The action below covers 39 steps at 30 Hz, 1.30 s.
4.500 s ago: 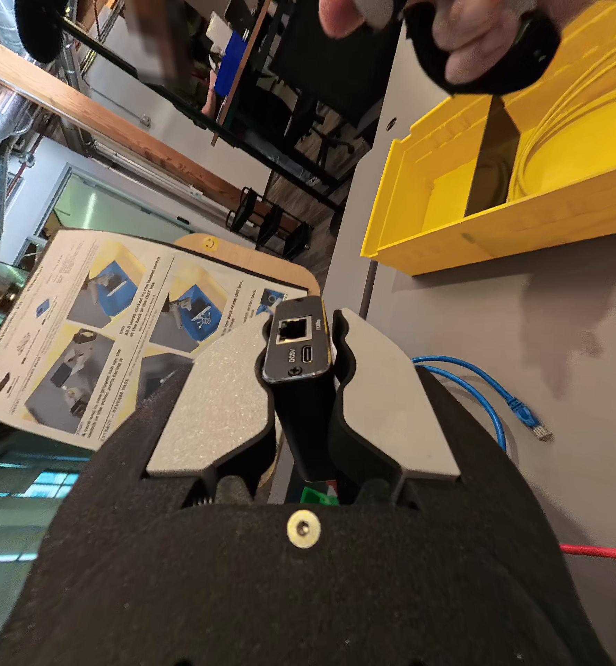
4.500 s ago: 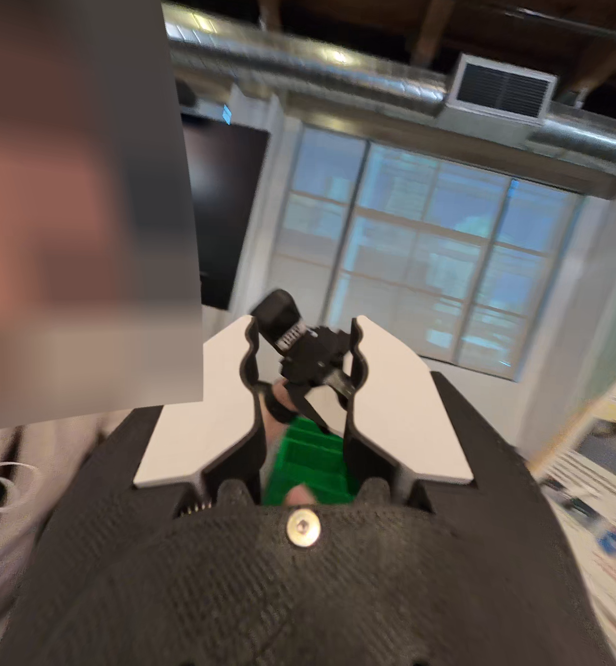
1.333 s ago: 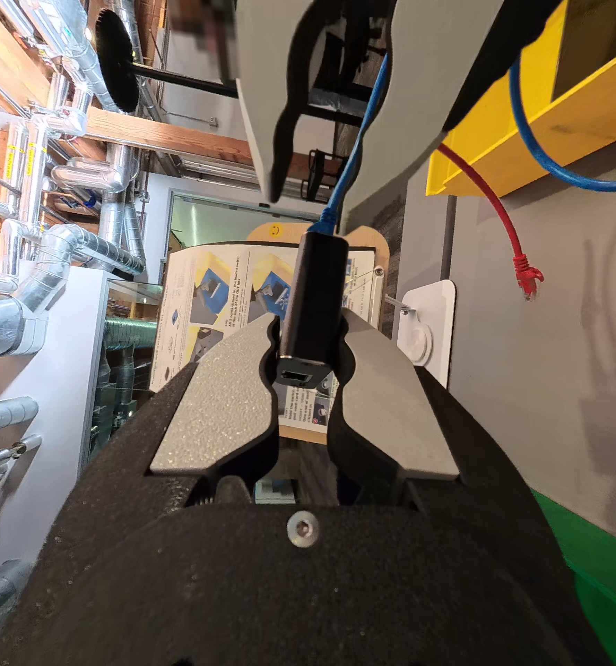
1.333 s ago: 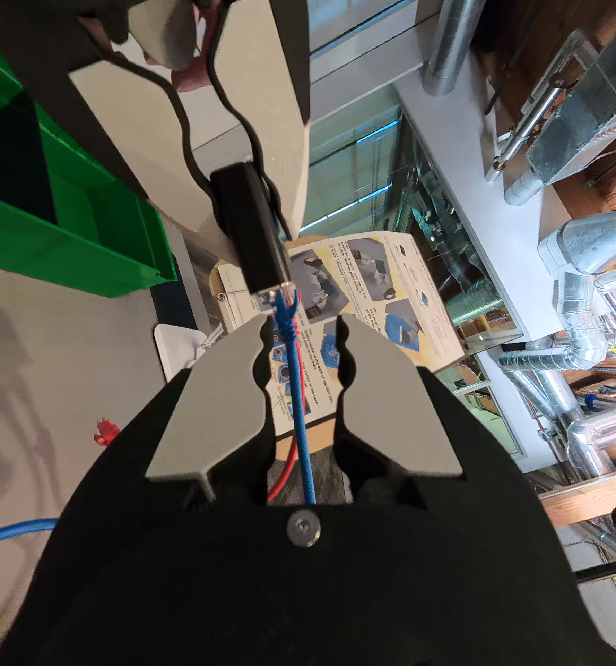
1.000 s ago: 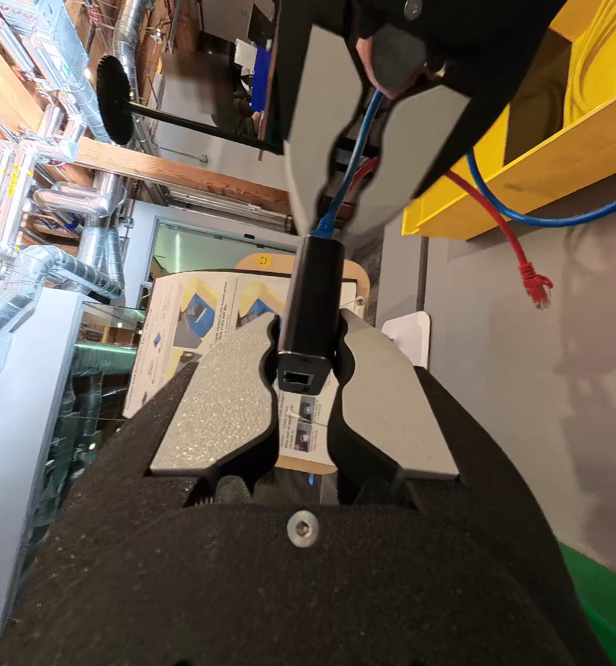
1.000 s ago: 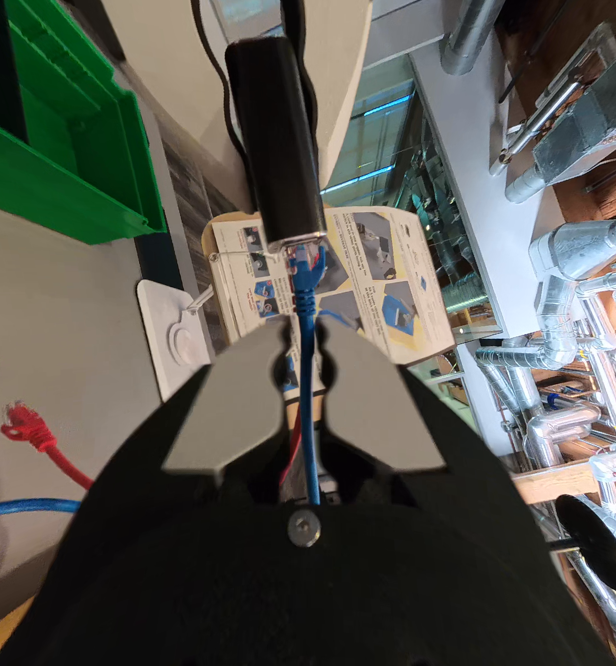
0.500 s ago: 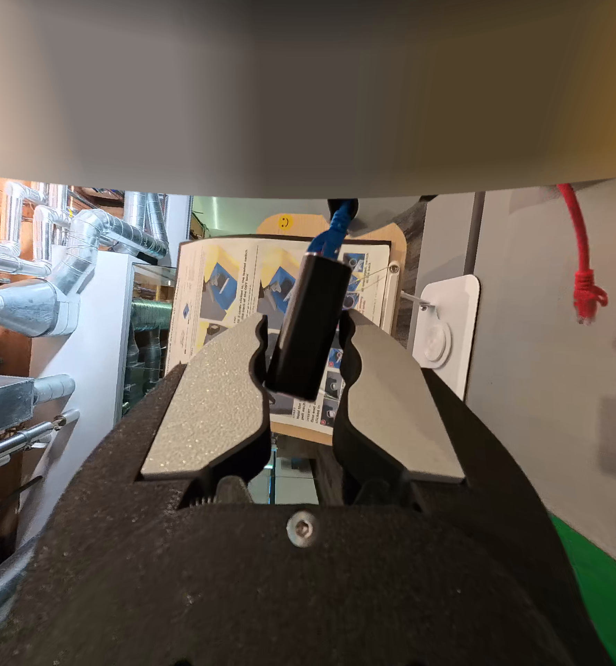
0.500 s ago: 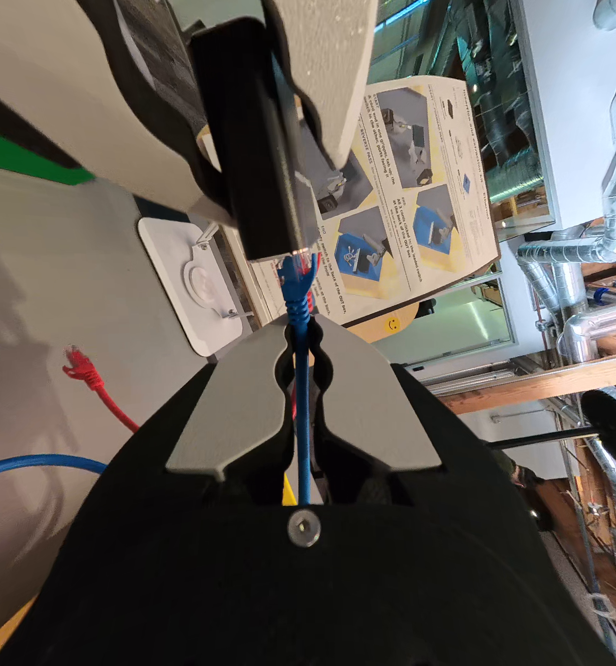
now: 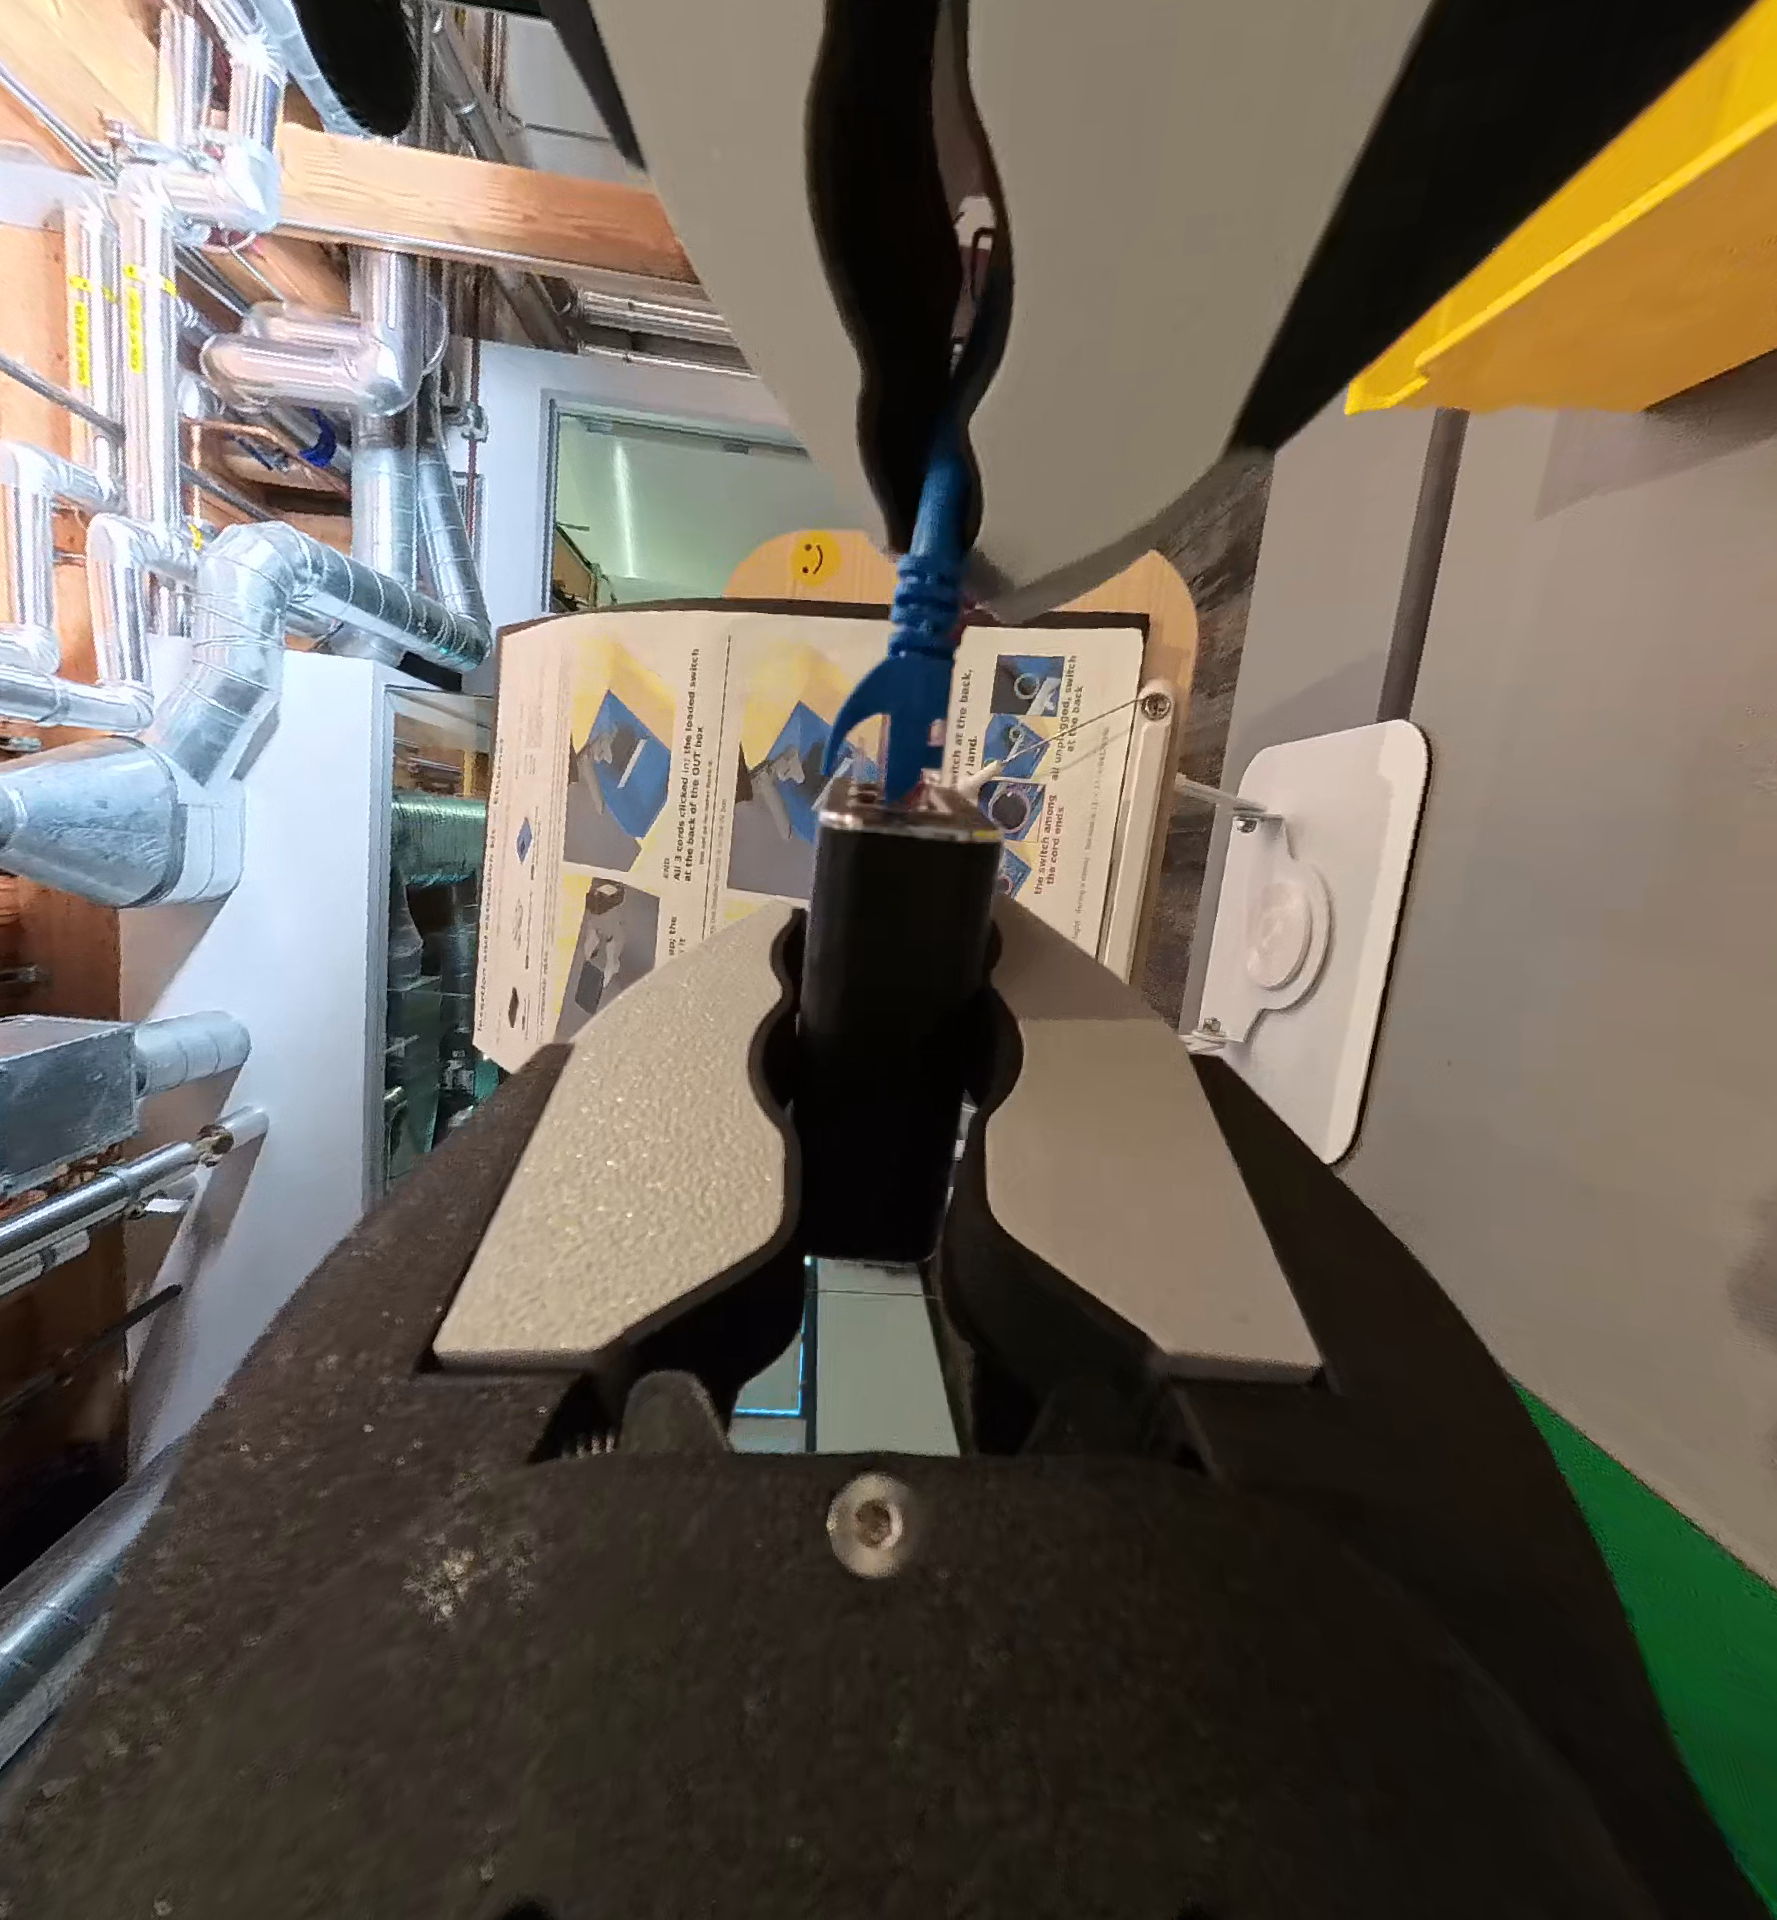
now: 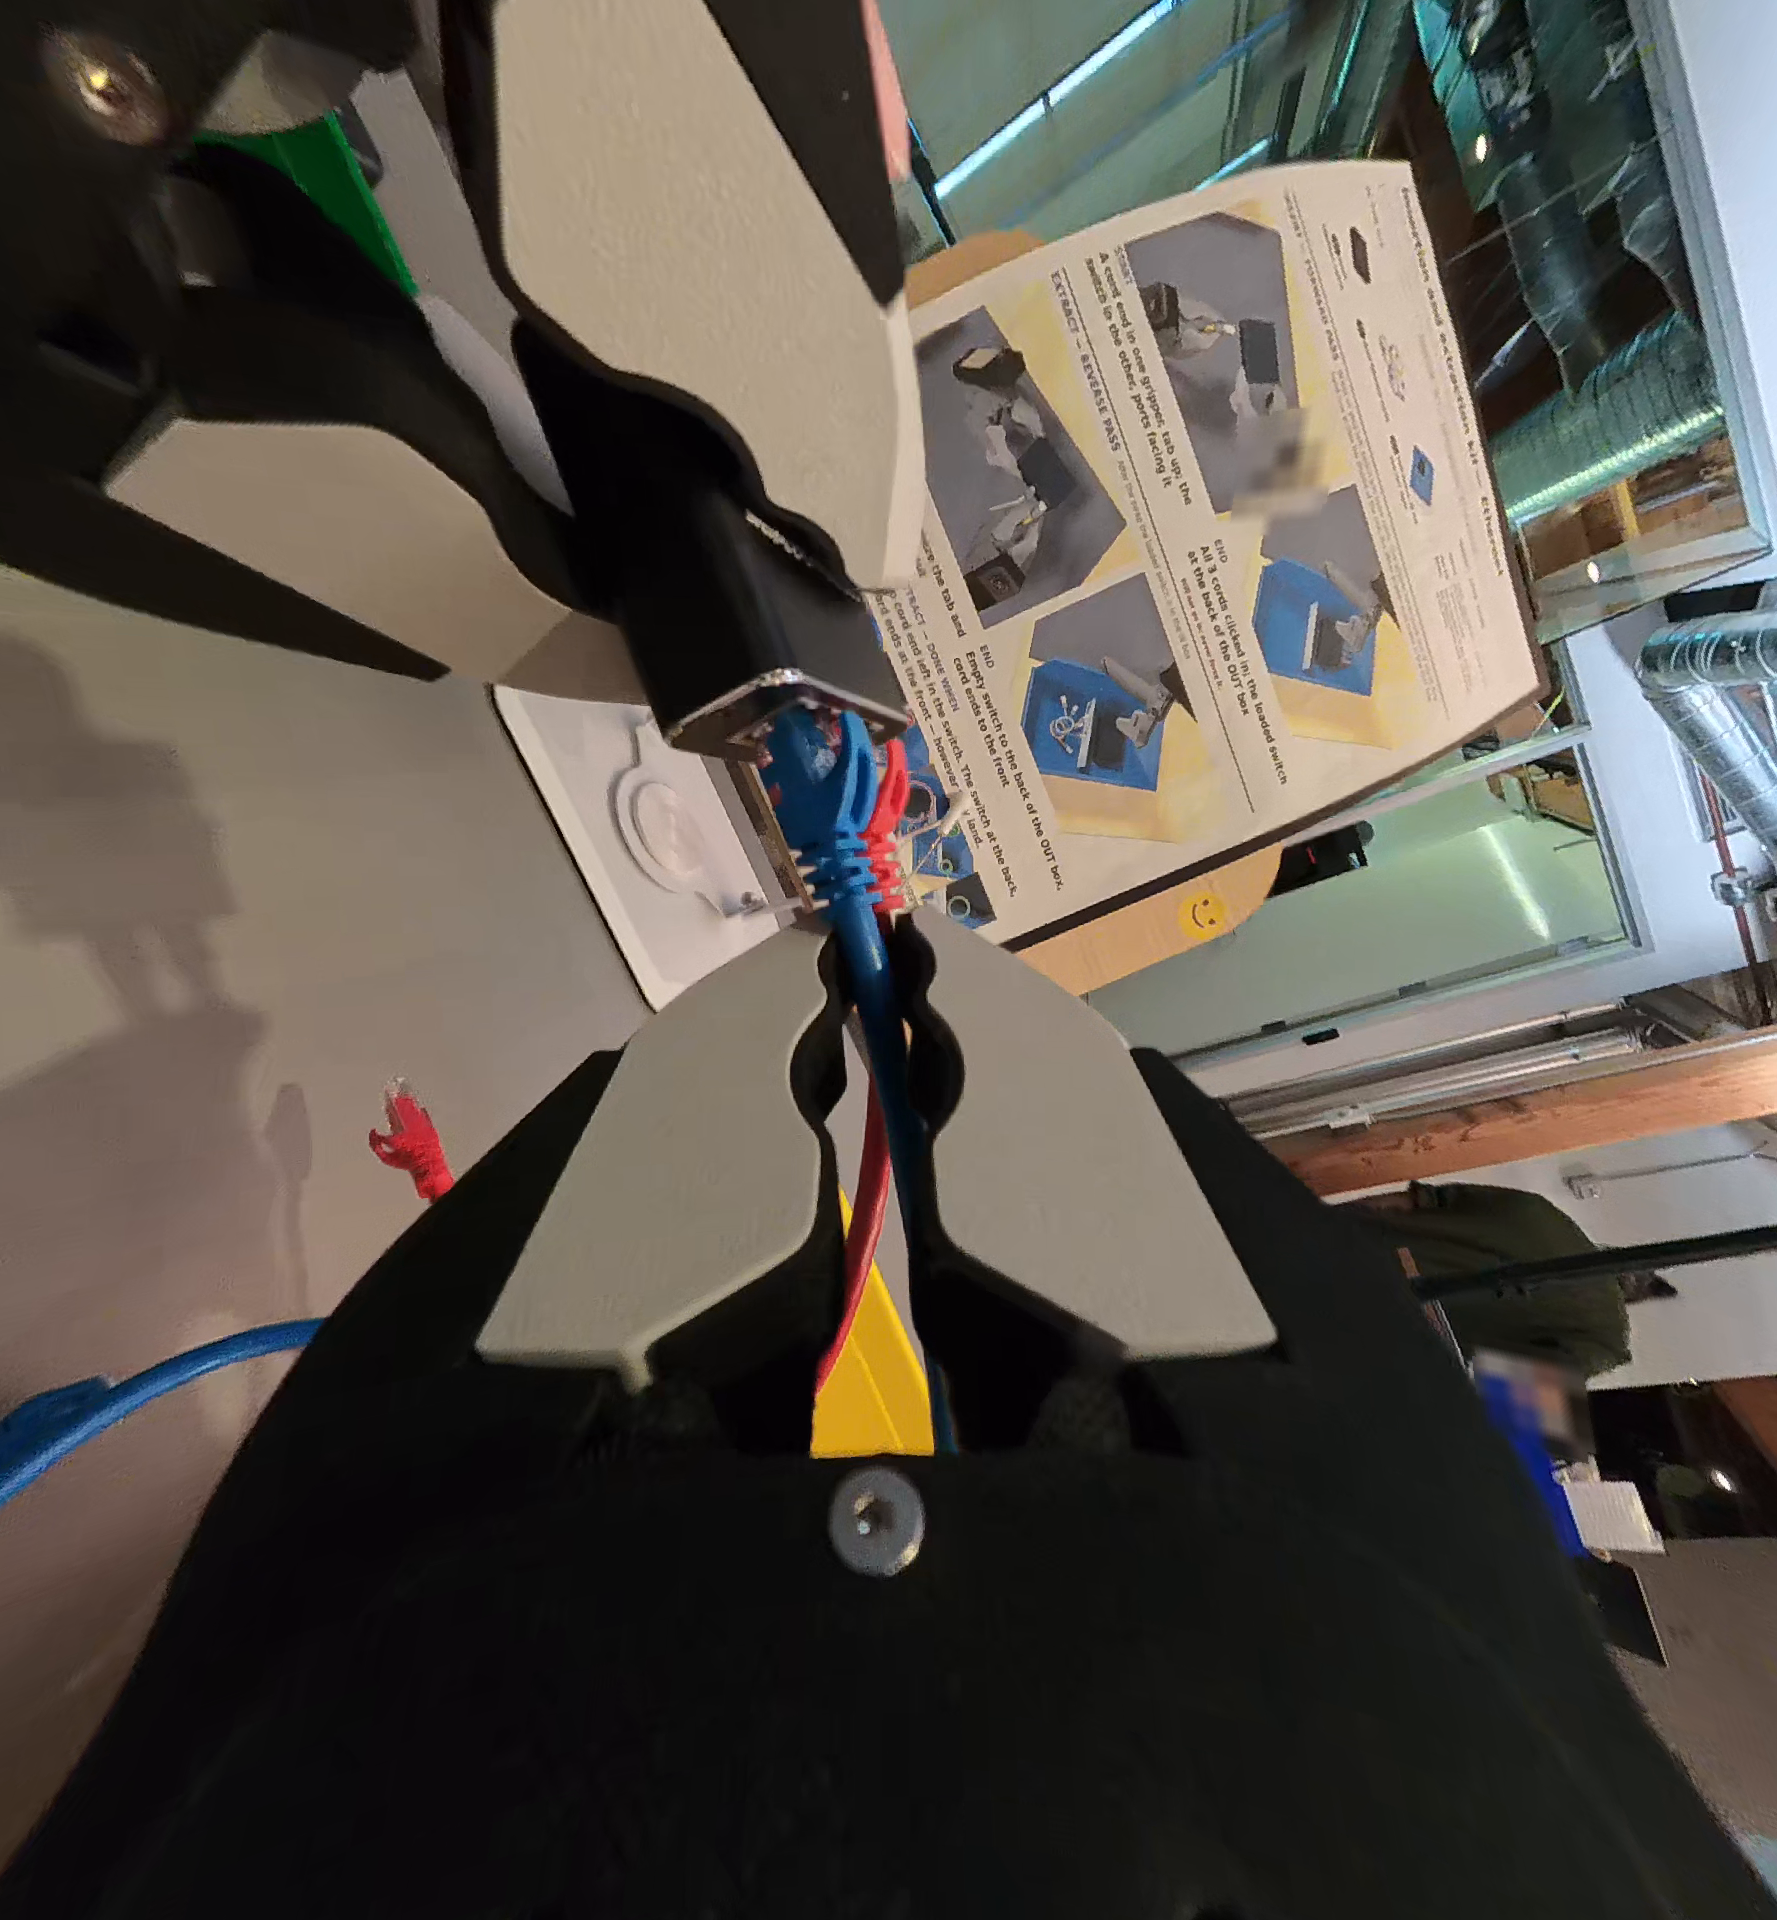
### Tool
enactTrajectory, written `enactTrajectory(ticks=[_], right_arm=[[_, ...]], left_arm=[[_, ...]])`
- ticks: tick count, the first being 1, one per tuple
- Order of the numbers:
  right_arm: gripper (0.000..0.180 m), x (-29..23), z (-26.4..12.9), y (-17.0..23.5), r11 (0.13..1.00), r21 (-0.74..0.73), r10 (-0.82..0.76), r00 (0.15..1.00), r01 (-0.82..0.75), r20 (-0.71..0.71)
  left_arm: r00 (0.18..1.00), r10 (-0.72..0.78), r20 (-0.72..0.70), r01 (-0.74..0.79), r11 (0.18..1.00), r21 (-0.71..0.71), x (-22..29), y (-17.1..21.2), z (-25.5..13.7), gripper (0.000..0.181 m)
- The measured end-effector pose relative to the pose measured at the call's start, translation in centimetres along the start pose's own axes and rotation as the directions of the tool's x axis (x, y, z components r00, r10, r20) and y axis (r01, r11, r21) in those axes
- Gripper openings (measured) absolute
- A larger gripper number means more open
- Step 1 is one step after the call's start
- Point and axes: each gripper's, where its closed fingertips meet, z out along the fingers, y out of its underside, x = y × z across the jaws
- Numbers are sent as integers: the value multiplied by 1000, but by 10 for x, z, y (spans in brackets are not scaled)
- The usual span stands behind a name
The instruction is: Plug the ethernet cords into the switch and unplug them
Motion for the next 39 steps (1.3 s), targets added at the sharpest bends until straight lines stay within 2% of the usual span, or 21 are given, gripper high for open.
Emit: enactTrajectory(ticks=[4,7,10,13,17,19,21,25,29,33,35,37,39], right_arm=[[15,0,-8,-9,997,49,57,998,-58,35],[14,4,-39,-33,966,205,130,982,-157,137],[15,22,-80,-52,899,380,158,971,-216,179],[15,35,-111,-55,837,535,67,991,-119,116],[15,71,-122,-29,810,573,145,989,-124,10],[15,82,-118,-16,795,582,202,979,-167,6],[16,80,-109,-7,798,580,190,982,-163,13],[30,41,-84,-14,817,576,-30,1000,26,-2],[34,17,-78,-45,750,651,-107,993,113,-50],[36,-5,-80,-62,706,699,-160,987,115,0],[36,-12,-76,-63,715,685,-191,982,139,1],[26,-19,-70,-59,735,656,-241,970,171,16],[25,-21,-67,-56,749,636,-257,966,185,22]], left_arm=[[999,1,49,-2,1000,29,-7,4,3,27],[995,-10,95,7,999,32,-14,12,4,27],[994,-50,96,43,996,73,-18,17,2,26],[990,-89,114,72,987,143,-27,15,-7,27],[983,-139,124,103,961,258,-39,6,-24,26],[979,-171,108,129,939,318,-42,-3,-33,26],[977,-196,87,152,918,366,-44,-11,-39,26],[972,-236,8,205,861,466,-40,-29,-49,27],[971,-212,-113,239,817,525,-26,-45,-56,26],[972,-161,-169,229,808,542,-13,-54,-58,26],[972,-135,-195,221,809,545,-6,-58,-58,26],[974,-114,-197,204,821,533,-1,-58,-55,27],[975,-102,-197,193,829,526,2,-57,-53,27]])
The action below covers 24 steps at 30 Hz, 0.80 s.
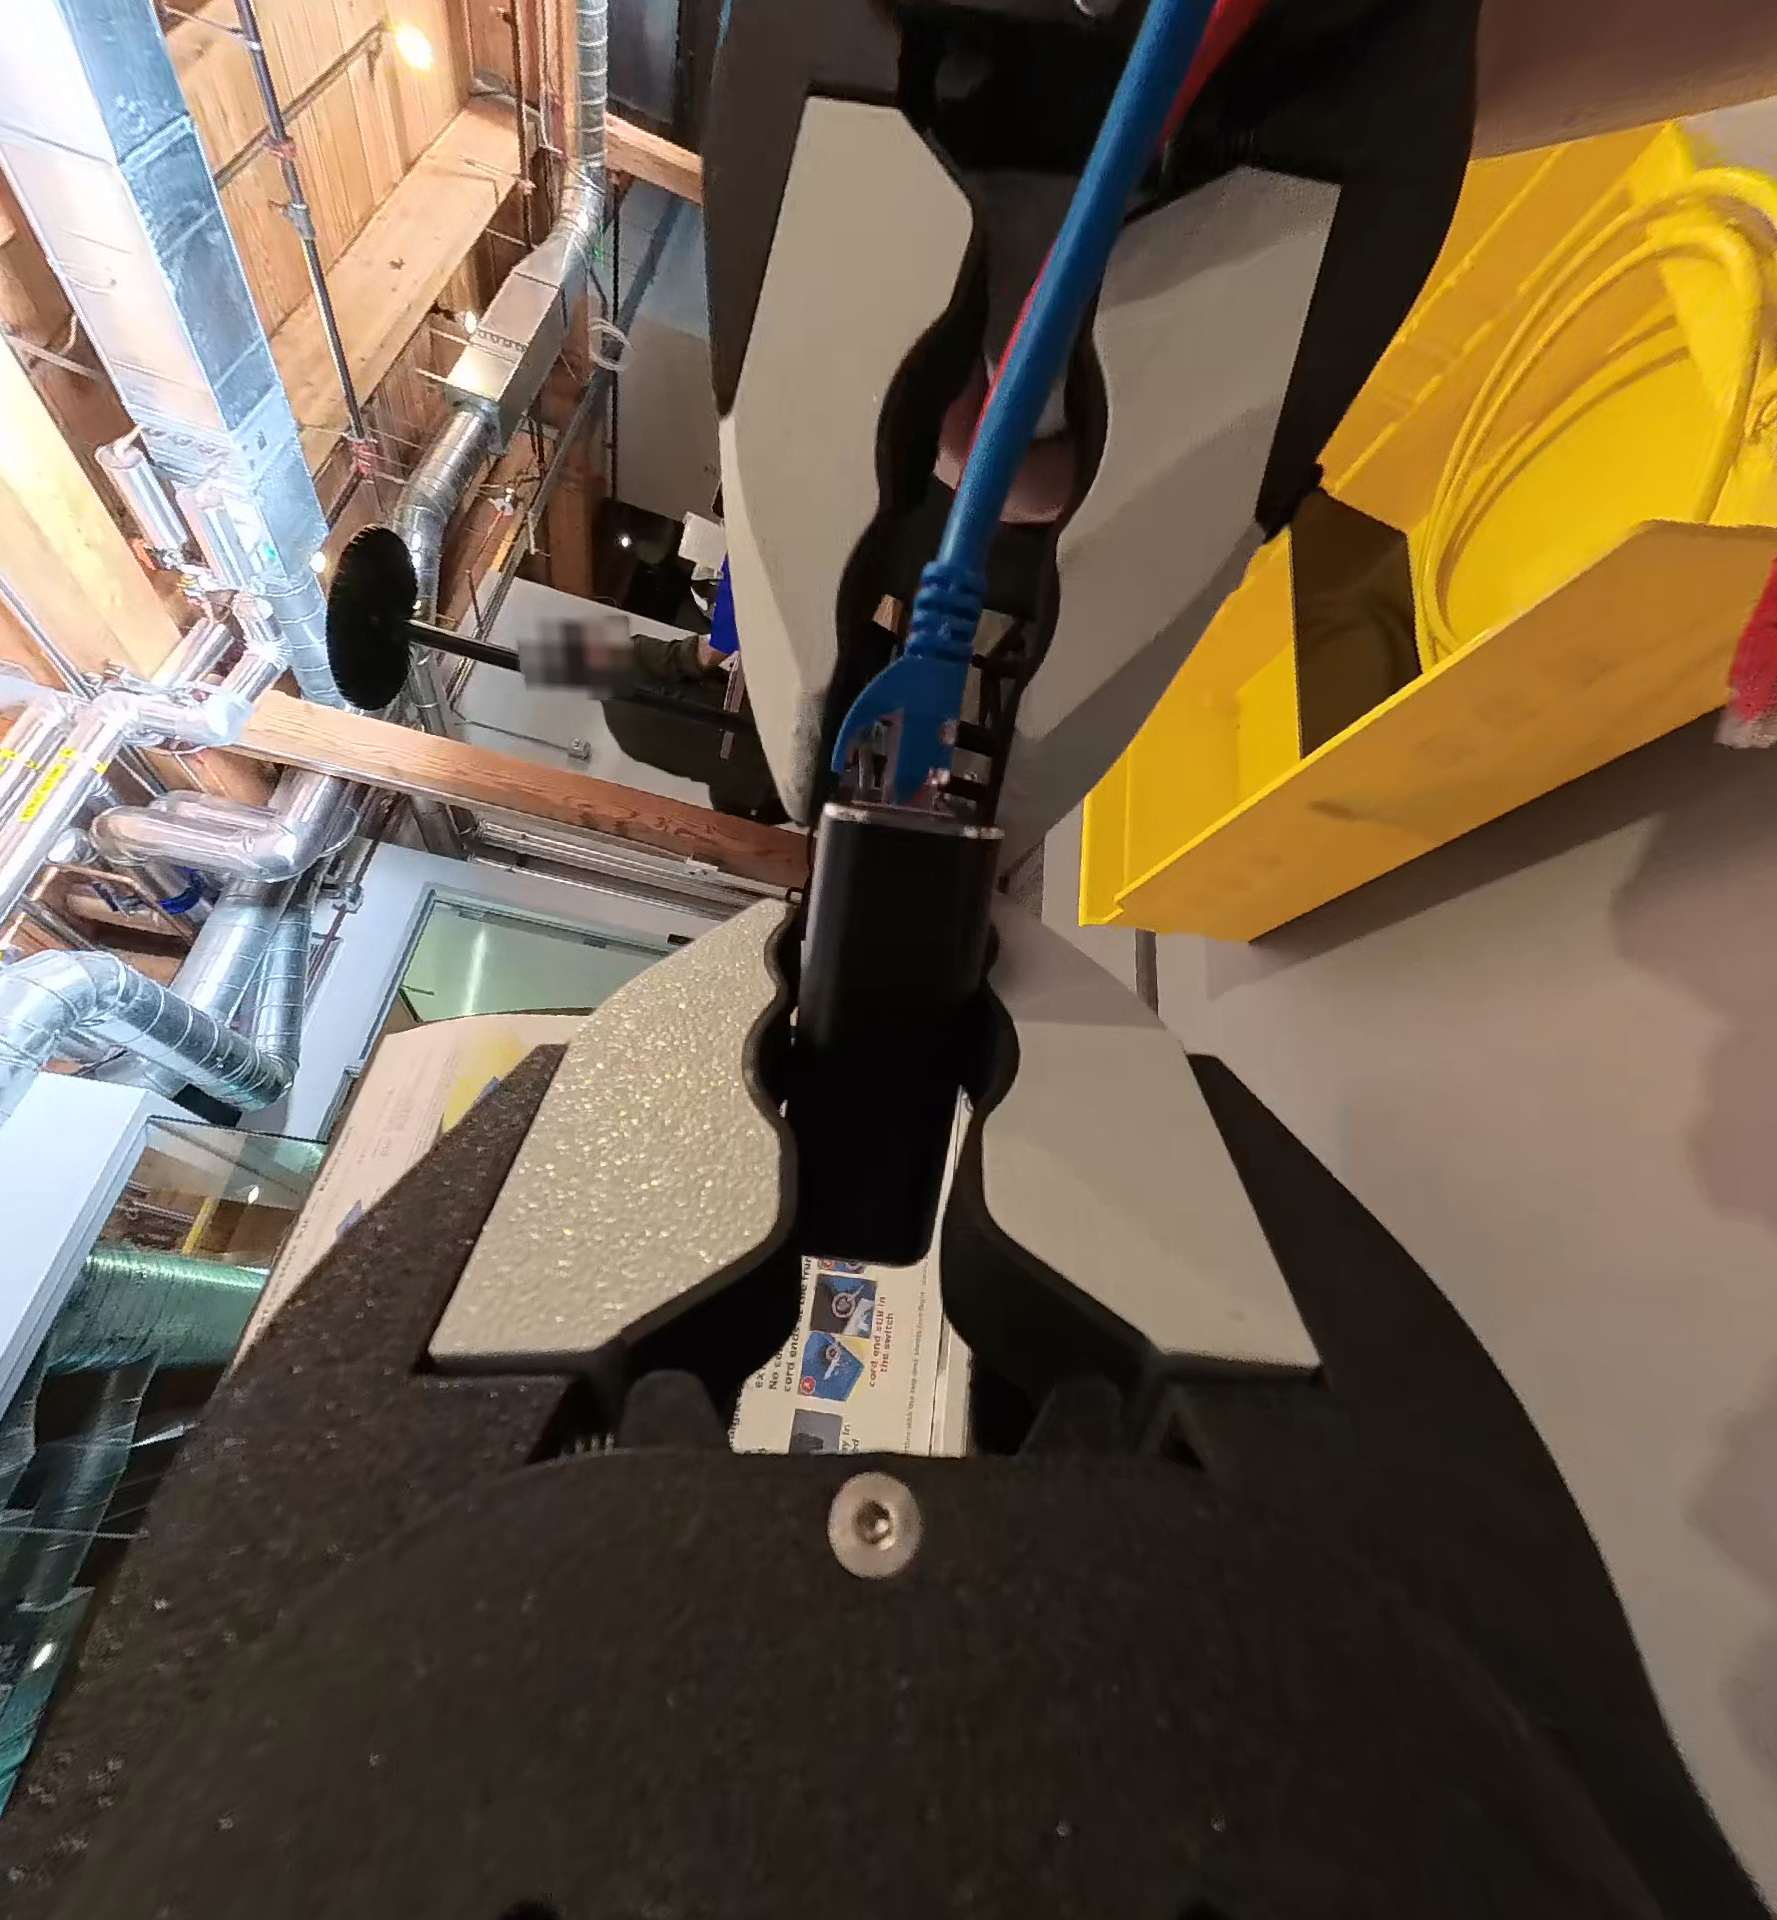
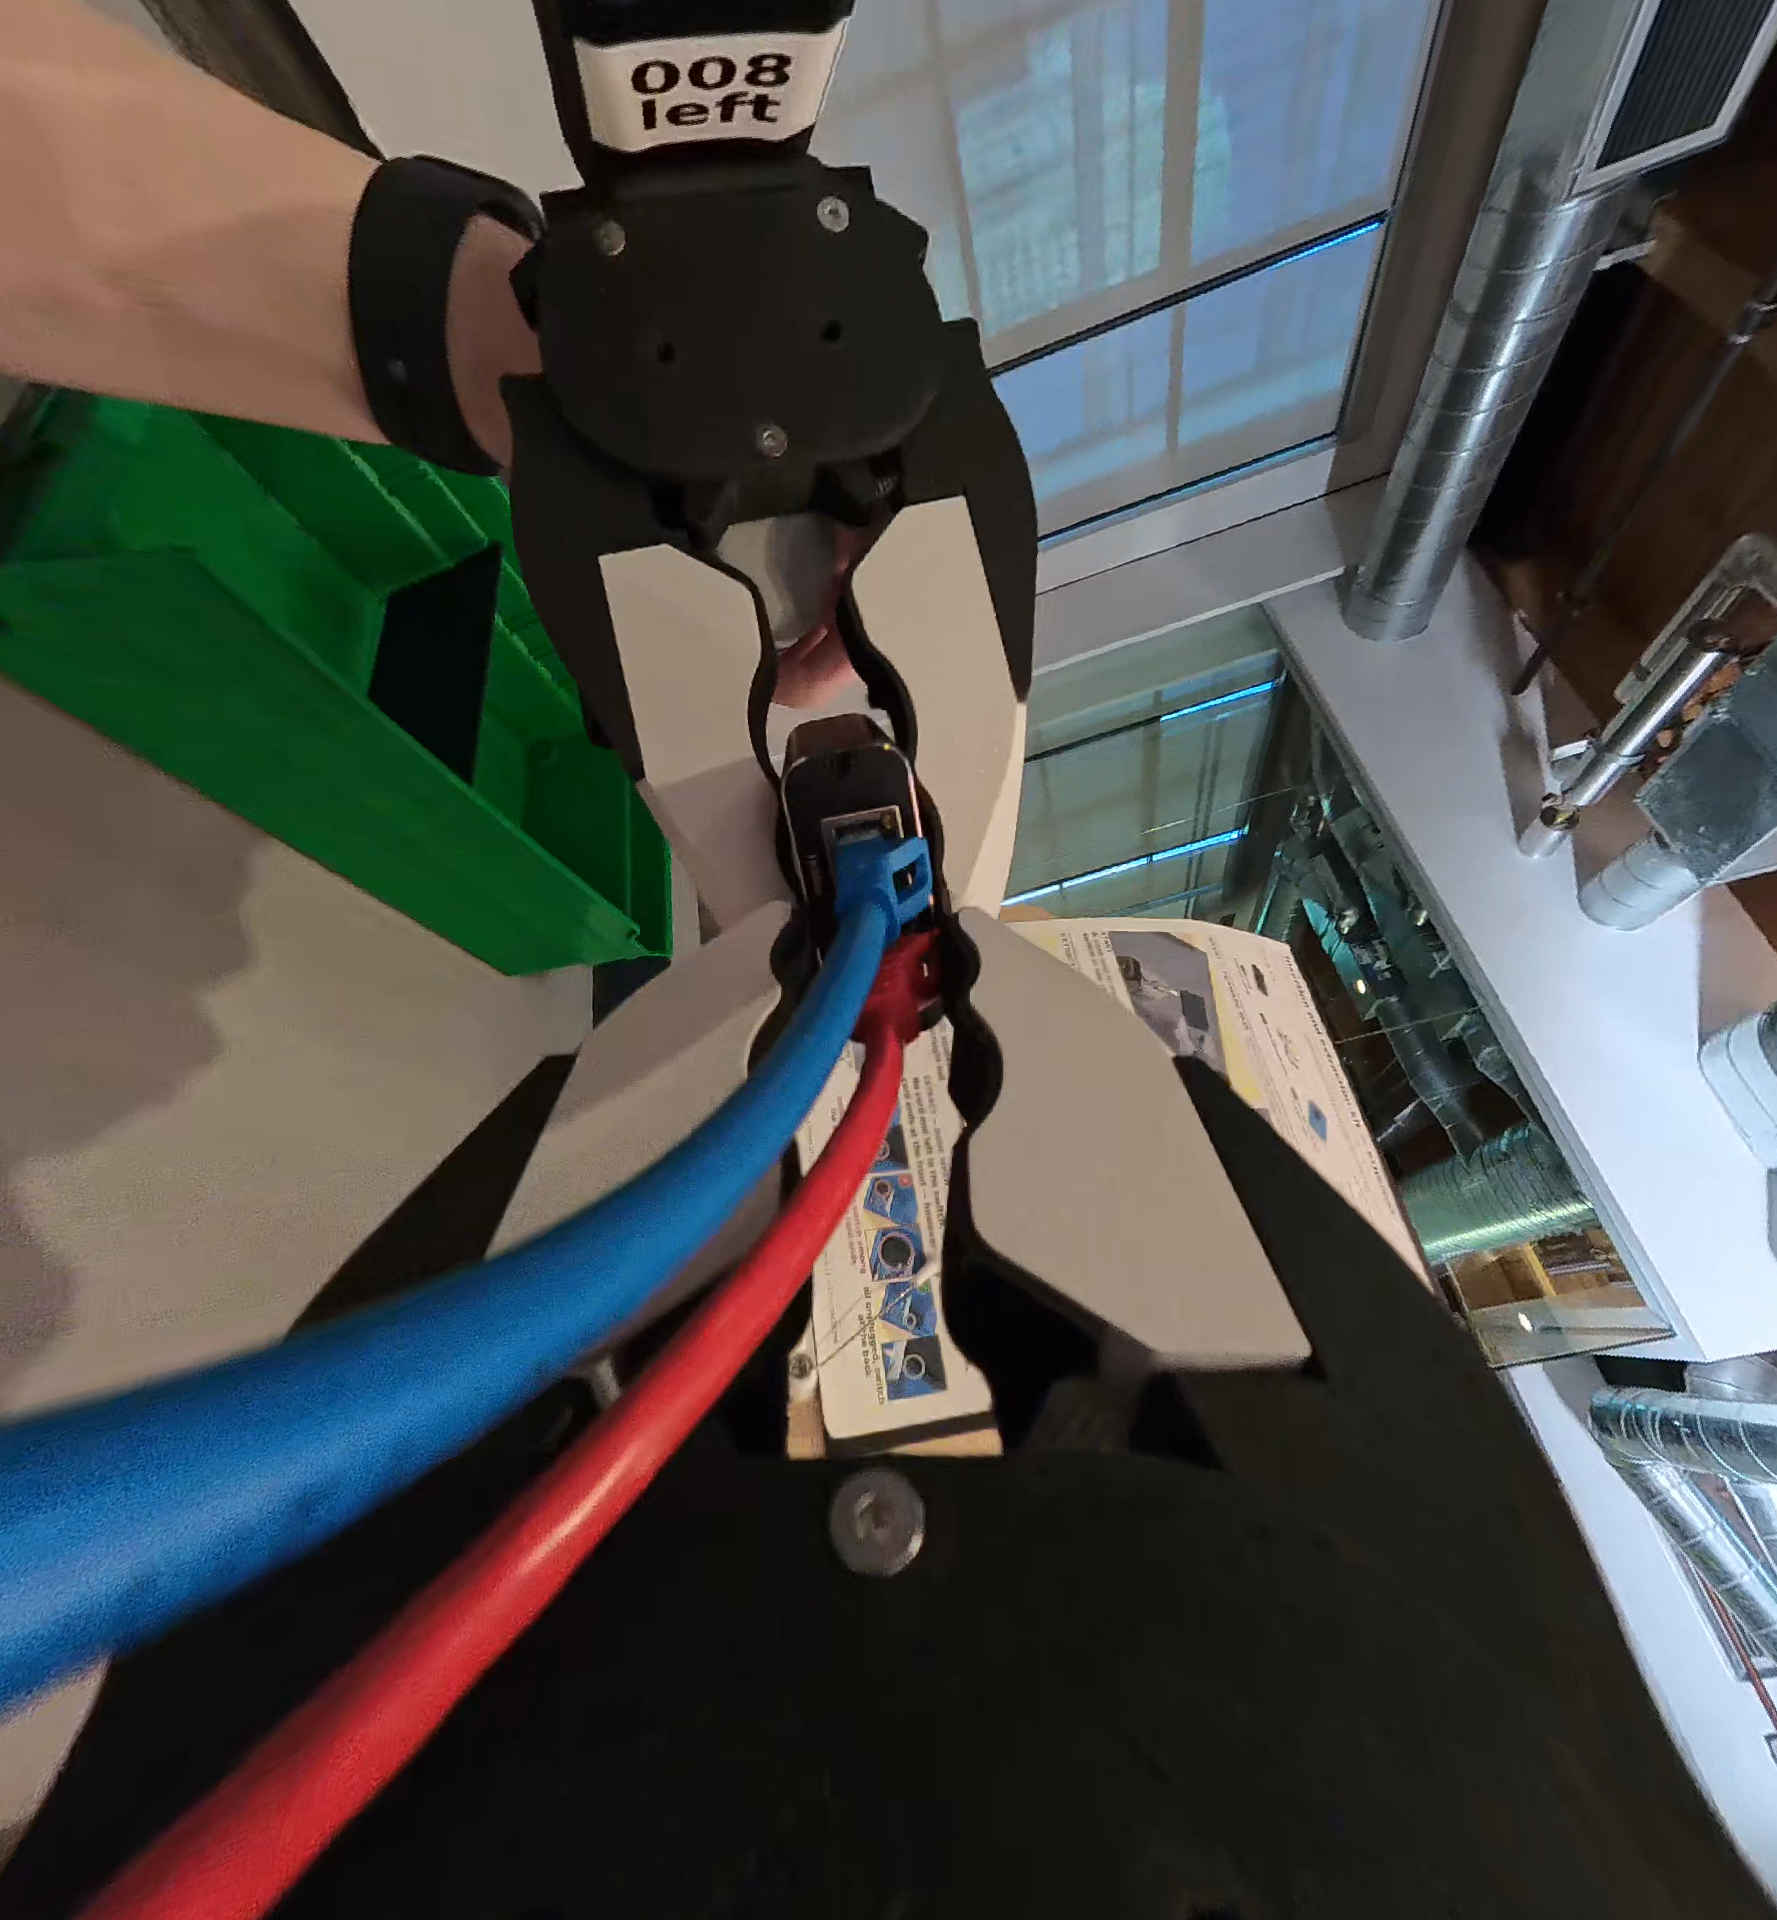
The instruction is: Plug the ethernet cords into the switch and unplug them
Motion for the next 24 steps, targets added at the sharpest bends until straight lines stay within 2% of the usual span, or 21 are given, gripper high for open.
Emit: enactTrajectory(ticks=[4,6,13,16,20,24], right_arm=[[25,-1,1,6,999,-37,2,1000,-1,13],[25,-2,2,10,998,-67,2,1000,-1,23],[25,-1,3,16,998,-70,-3,1000,3,2],[26,-2,3,16,999,-48,6,1000,-6,-2],[30,-2,1,2,998,-8,-66,998,66,-23],[21,-6,3,-4,994,-10,-113,994,113,-9]], left_arm=[[999,29,16,-28,998,-58,1,7,5,27],[997,60,42,-55,992,-109,-1,12,9,33],[985,138,107,-117,977,-180,-3,17,21,25],[992,99,78,-80,973,-219,-1,23,23,26],[996,71,54,-55,965,-256,-2,32,20,26],[999,53,14,-47,961,-274,3,32,18,26]])
